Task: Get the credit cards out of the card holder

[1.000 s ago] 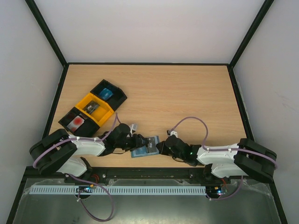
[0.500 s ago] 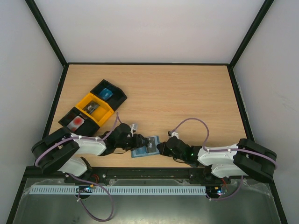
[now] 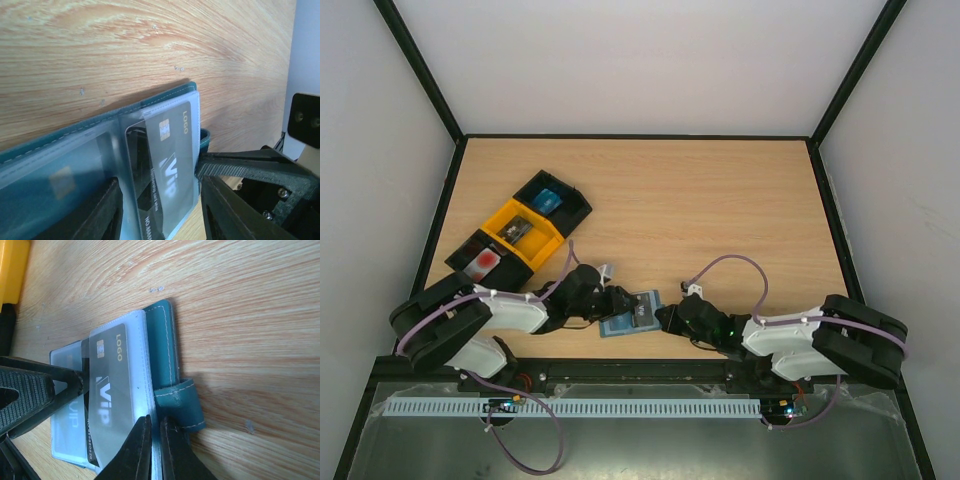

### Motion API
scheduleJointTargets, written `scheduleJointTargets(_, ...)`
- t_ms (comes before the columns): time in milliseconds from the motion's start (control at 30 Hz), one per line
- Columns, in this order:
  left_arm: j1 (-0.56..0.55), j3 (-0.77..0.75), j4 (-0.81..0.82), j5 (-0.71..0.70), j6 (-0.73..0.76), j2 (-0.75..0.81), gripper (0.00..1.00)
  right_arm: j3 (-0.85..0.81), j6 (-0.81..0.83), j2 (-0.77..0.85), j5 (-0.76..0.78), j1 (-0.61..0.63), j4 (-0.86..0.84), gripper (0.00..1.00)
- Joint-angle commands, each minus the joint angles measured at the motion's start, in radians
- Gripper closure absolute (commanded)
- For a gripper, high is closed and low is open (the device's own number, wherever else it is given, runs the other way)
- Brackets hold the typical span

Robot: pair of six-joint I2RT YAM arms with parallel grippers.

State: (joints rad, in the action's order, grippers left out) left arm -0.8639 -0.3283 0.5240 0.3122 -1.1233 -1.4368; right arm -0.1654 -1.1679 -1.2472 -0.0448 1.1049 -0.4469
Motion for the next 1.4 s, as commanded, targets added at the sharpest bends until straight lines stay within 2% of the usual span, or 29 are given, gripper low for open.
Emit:
scheduleJointTargets(0, -0.013, 0.000, -0.031, -0.051, 0.003, -0.044, 0.54, 0.033, -0.009, -0.047, 0.028, 0.009, 0.071, 0.94)
scheduleJointTargets(267, -0.024, 0.003, 0.005, -0.053, -0.009, -0.081, 0.58, 0.038, -0.020, -0.071, 0.025, 0.018, 0.044, 0.94)
scheduleJointTargets(567, -0.028, 0.038, 0.097, -0.048, -0.049, -0.038, 0.76, 0.037, -0.024, -0.085, 0.032, 0.019, 0.035, 0.94)
scheduleJointTargets(833, -0.028, 0.051, 0.148, -0.024, -0.059, -0.043, 0.97, 0.038, -0.028, -0.091, 0.035, 0.021, 0.033, 0.94)
scheduleJointTargets(1367, -0.012, 0.105, 0.123, -0.052, -0.057, 0.014, 0.97, 0.047, -0.031, -0.090, 0.063, 0.021, 0.044, 0.94)
